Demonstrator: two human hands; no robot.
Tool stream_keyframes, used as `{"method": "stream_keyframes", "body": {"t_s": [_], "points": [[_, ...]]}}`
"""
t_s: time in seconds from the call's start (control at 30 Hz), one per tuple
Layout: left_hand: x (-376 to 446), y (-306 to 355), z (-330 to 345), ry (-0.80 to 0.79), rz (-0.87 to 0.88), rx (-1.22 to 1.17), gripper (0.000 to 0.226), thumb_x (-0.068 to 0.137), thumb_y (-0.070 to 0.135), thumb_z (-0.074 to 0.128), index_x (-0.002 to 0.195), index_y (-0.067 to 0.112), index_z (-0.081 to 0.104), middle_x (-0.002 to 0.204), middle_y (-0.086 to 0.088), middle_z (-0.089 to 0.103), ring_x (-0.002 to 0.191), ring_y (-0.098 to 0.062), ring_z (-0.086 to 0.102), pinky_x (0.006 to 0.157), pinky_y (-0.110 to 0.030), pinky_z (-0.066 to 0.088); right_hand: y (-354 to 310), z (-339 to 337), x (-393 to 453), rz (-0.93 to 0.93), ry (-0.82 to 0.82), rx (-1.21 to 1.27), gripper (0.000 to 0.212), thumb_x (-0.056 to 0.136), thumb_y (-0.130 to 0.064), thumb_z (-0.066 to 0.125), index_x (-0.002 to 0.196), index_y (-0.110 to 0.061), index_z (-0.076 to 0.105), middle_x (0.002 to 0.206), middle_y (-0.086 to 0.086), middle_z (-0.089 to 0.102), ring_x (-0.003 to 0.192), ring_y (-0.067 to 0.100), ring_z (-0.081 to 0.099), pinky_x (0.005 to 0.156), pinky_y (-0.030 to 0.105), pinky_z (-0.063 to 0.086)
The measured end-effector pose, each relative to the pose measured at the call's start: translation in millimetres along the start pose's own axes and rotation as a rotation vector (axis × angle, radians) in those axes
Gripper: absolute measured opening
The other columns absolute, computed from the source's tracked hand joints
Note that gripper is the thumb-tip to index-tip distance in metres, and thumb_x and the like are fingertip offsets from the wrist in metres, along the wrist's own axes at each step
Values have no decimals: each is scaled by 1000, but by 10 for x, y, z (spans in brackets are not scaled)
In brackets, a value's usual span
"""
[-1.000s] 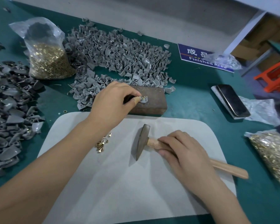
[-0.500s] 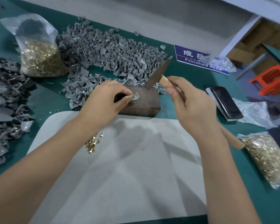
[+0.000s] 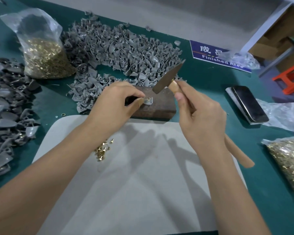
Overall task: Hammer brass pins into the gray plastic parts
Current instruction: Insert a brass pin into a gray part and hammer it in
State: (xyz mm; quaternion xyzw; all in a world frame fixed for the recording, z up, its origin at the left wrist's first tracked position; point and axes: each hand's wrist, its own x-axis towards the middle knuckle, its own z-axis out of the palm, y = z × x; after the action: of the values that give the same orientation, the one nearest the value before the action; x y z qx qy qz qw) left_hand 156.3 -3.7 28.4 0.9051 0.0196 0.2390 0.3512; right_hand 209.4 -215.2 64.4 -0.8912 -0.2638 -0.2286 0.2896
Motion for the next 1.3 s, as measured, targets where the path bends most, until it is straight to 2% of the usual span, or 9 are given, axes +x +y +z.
{"method": "stream_keyframes", "body": {"t_s": [0.13, 0.27, 0.33, 0.43, 0.57, 0.7, 0.83, 1.0, 1.3], "points": [[-3, -12, 0, -5, -4, -18, 12, 95, 26, 71, 102, 23, 80, 97, 8, 71, 95, -10, 60, 84, -28, 48, -65, -16, -25, 11, 112, 18, 32, 107, -34, 49, 135, -33, 64, 93, -5, 72, 80, 16, 62, 63, 34, 44], [0, -10, 7, 17, -25, -40, 11, 91, 23, 76, 100, 21, 81, 95, 7, 72, 93, -12, 62, 84, -37, 53, -97, 2, -52, -41, -91, -99, 28, 105, -36, 53, 129, -38, 67, 83, -3, 69, 72, 27, 63, 55, 32, 35], [-1, -6, 4, 19, -18, -32, 9, 91, 23, 76, 98, 22, 81, 92, 8, 72, 91, -12, 62, 82, -38, 53, -81, -23, -46, -33, -44, -134, 27, 104, -36, 55, 128, -39, 67, 80, -4, 67, 70, 23, 60, 56, 29, 29], [3, -2, -9, 7, -12, -36, 9, 93, 28, 74, 96, 23, 81, 91, 9, 72, 91, -12, 62, 82, -38, 51, -95, -56, -47, 2, 85, -48, 31, 106, -37, 50, 133, -37, 65, 89, -4, 71, 76, 18, 60, 57, 31, 37], [6, -11, -1, 8, -14, -31, 8, 92, 24, 75, 97, 21, 81, 92, 6, 72, 91, -14, 63, 83, -39, 53, -81, -19, -77, -74, -95, -121, 28, 103, -34, 55, 129, -39, 67, 83, -5, 69, 72, 24, 63, 55, 30, 34], [3, -9, -4, -2, -22, -35, 9, 94, 27, 73, 97, 24, 80, 92, 10, 70, 92, -11, 61, 84, -36, 51, -62, -65, -61, -13, 81, -49, 30, 105, -34, 53, 131, -36, 67, 86, -5, 70, 74, 16, 58, 57, 29, 34], [12, -14, 2, 5, -41, -15, 10, 92, 27, 75, 100, 23, 81, 94, 10, 71, 93, -11, 62, 86, -37, 52, -88, -22, -86, -87, -98, -149, 30, 103, -35, 53, 130, -39, 66, 83, -6, 68, 70, 24, 62, 54, 29, 30], [13, -2, -15, -5, -66, -12, 12, 93, 28, 73, 102, 24, 80, 97, 12, 70, 98, -9, 60, 91, -36, 50, 31, -153, -304, -46, -54, -110, 31, 102, -40, 52, 131, -43, 65, 84, -10, 62, 69, 11, 55, 52, 28, 40], [26, 119, -9, -46, -92, 131, 13, 97, 30, 65, 105, 26, 74, 104, 10, 66, 102, -14, 59, 89, -35, 48, 145, -229, -1000, -146, -300, -28, 21, 90, -33, 72, 111, -32, 75, 101, -18, 64, 93, 13, 55, 84, 37, 41]]}}
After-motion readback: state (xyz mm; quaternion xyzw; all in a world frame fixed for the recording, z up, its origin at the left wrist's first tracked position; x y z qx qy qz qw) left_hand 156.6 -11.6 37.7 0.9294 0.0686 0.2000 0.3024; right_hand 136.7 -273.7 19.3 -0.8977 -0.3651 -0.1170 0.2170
